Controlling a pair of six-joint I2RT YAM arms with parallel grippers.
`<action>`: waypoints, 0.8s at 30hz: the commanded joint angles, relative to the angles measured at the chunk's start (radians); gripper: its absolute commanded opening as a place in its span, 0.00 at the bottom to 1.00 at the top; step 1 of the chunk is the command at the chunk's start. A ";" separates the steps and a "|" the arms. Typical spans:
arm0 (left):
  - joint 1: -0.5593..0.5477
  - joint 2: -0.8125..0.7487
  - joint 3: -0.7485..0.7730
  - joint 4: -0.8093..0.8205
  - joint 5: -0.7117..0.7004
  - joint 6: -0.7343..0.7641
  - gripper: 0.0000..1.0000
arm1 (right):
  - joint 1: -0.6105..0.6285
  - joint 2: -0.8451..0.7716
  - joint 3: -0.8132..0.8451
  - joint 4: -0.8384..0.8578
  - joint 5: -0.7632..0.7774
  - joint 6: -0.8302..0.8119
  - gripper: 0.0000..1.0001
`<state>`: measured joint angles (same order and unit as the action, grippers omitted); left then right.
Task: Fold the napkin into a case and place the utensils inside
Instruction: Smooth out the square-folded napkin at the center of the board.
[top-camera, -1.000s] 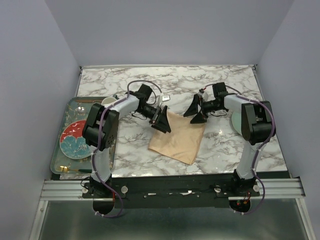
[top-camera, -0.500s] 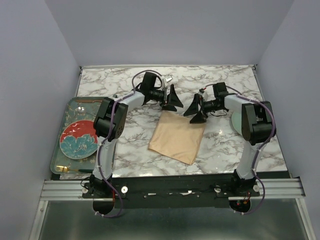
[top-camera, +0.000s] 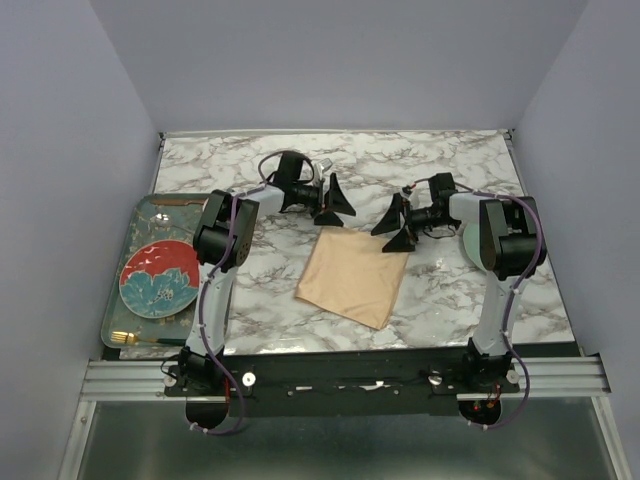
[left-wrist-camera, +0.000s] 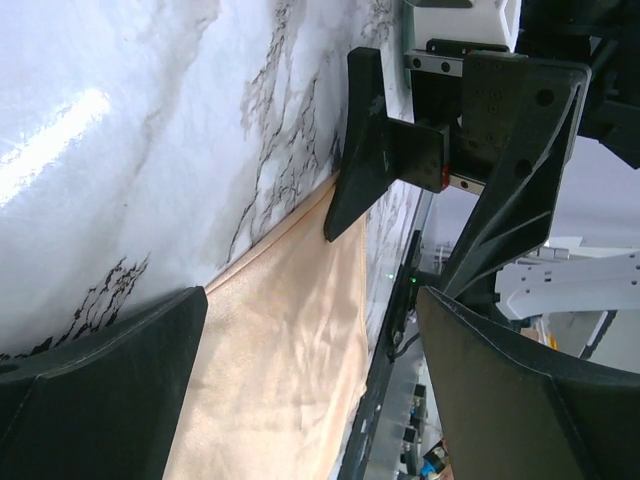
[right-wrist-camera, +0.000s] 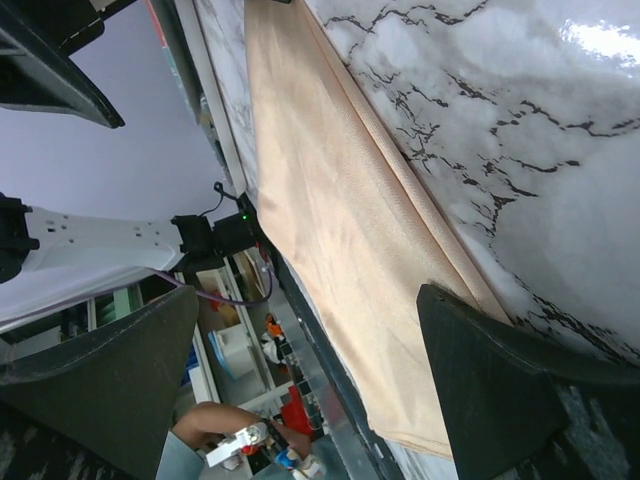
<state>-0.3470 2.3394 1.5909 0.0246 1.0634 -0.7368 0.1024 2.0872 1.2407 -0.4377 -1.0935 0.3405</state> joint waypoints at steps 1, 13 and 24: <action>0.011 0.049 0.090 -0.118 -0.007 0.137 0.99 | 0.000 0.033 -0.043 0.004 0.029 -0.011 1.00; 0.014 -0.402 0.022 -0.696 -0.298 0.889 0.99 | 0.003 -0.272 0.023 -0.080 0.060 -0.148 0.98; -0.113 -0.960 -0.524 -0.963 -0.663 1.574 0.35 | 0.002 -0.211 0.135 -0.320 0.389 -0.429 0.97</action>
<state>-0.3626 1.4967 1.2407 -0.7940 0.6014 0.4957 0.1093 1.8328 1.3399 -0.6304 -0.8627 0.0444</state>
